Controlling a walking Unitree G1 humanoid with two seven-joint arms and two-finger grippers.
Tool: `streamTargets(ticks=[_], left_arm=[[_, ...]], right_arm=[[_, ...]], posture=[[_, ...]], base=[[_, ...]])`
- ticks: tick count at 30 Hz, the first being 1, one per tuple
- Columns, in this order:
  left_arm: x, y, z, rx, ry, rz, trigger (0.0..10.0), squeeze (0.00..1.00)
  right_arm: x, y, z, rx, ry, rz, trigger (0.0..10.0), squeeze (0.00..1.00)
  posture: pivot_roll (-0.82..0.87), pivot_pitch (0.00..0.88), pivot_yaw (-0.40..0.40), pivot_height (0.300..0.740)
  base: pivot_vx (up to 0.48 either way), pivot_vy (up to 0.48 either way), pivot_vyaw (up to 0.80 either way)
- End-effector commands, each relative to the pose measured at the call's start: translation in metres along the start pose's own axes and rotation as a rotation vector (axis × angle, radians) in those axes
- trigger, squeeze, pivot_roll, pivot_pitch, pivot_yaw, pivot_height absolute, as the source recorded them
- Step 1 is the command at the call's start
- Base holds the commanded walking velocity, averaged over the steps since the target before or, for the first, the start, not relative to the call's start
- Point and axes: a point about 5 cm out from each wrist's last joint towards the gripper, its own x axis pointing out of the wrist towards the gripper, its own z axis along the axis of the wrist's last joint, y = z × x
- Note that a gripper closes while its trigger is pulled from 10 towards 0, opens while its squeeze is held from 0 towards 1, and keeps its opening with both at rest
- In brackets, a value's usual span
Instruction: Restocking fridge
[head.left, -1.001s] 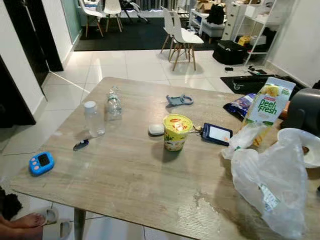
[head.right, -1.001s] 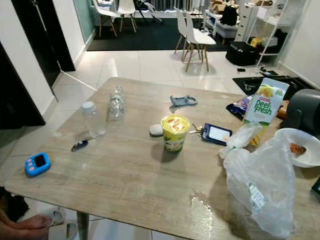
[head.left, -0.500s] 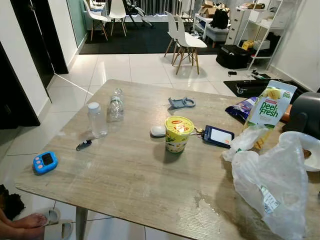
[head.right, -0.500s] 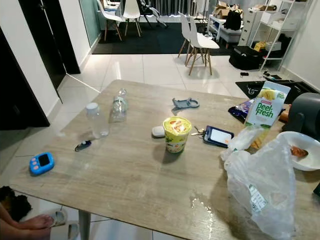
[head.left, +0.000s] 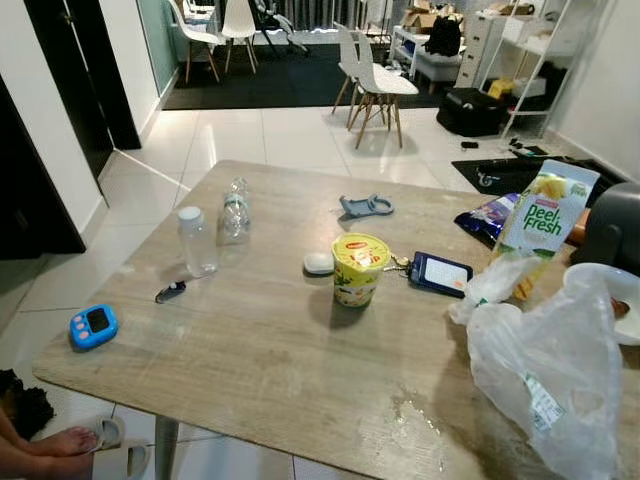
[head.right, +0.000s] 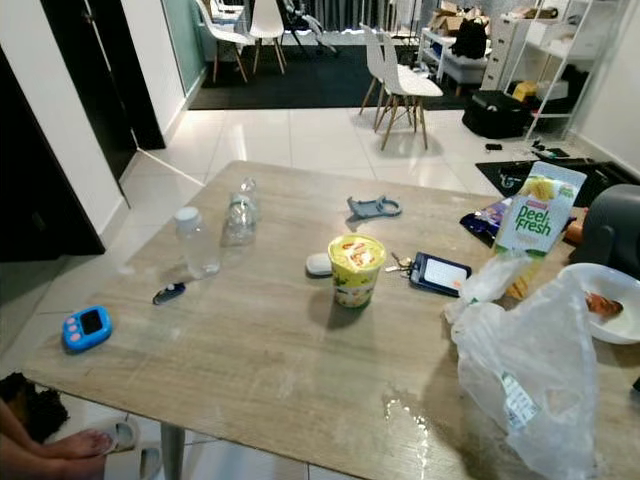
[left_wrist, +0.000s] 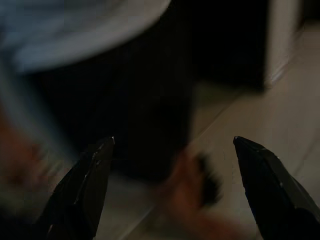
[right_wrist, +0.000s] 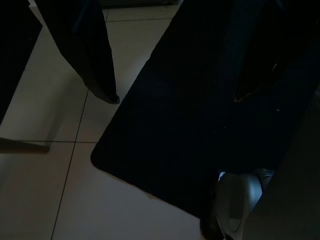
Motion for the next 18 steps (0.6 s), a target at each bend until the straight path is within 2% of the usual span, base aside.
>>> streamTargets(ticks=[1,3,6,8,9,10,12,14,15,18], left_arm=[[0.011,-0.001,0.035,-0.014,-0.141,-0.056,10.0,0.00],[0.015,-0.009,0.056,-0.051,-0.218,-0.104,10.0,0.00],[0.017,-0.011,0.062,-0.072,-0.241,-0.127,10.0,0.00],[0.018,-0.025,0.085,-0.126,-0.330,-0.226,10.0,0.00],[0.018,-0.025,0.085,-0.126,-0.330,-0.226,10.0,0.00],[0.018,-0.036,0.100,-0.155,-0.387,-0.309,10.0,0.00],[0.018,-0.036,0.100,-0.155,-0.387,-0.309,10.0,0.00],[0.013,-0.057,0.125,-0.208,-0.479,-0.479,10.0,0.00],[0.013,-0.057,0.125,-0.208,-0.479,-0.479,10.0,0.00],[-0.005,-0.096,0.149,-0.229,-0.561,-0.804,10.0,0.00]], right_arm=[[0.000,0.000,0.001,0.020,-0.002,0.003,10.0,0.00],[0.000,0.000,0.001,0.022,-0.002,0.003,10.0,0.00],[0.000,0.000,0.001,0.023,-0.002,0.003,10.0,0.00],[0.000,-0.001,0.001,0.023,-0.003,0.002,10.0,0.00],[0.000,-0.001,0.001,0.023,-0.003,0.002,10.0,0.00],[0.000,-0.001,0.001,0.023,-0.003,0.001,10.0,0.00],[0.000,-0.001,0.001,0.023,-0.003,0.001,10.0,0.00],[0.000,-0.002,0.001,0.023,-0.004,-0.001,10.0,0.00],[0.000,-0.002,0.001,0.023,-0.004,-0.001,10.0,0.00],[0.000,-0.002,0.002,0.023,-0.005,-0.002,10.0,0.00]], posture=[[0.10,0.000,0.013,0.740],[0.10,0.000,0.013,0.740],[0.10,0.000,0.013,0.740],[0.10,0.000,0.007,0.740],[0.10,0.000,0.007,0.740],[0.10,0.000,0.005,0.740],[0.10,0.000,0.005,0.740],[0.10,0.000,0.002,0.740],[0.10,0.000,0.002,0.740],[0.10,0.000,0.002,0.740]], base=[[0.000,0.000,0.00],[0.000,0.000,0.00],[0.000,0.000,0.00],[0.000,0.000,0.00],[0.000,0.000,0.00],[0.000,0.000,0.00],[0.000,0.000,0.00],[0.000,0.000,0.00],[0.000,0.000,0.00],[0.000,0.000,0.00]])
